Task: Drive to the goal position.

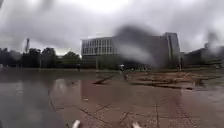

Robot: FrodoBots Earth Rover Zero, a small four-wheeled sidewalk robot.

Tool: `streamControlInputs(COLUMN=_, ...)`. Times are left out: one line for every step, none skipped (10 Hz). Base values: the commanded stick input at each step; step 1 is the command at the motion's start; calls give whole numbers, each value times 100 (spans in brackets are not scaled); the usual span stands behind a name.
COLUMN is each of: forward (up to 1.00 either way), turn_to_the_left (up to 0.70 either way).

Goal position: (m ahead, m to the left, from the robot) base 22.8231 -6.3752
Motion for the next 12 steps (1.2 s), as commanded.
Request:
streamControlInputs(forward=70, turn_to_the_left=0)
streamControlInputs(forward=70, turn_to_the_left=0)
streamControlInputs(forward=70, turn_to_the_left=0)
streamControlInputs(forward=70, turn_to_the_left=0)
streamControlInputs(forward=70, turn_to_the_left=0)
streamControlInputs(forward=70, turn_to_the_left=0)
streamControlInputs(forward=70, turn_to_the_left=0)
streamControlInputs(forward=70, turn_to_the_left=0)
streamControlInputs(forward=70, turn_to_the_left=0)
streamControlInputs(forward=70, turn_to_the_left=0)
streamControlInputs(forward=70, turn_to_the_left=0)
streamControlInputs(forward=70, turn_to_the_left=0)
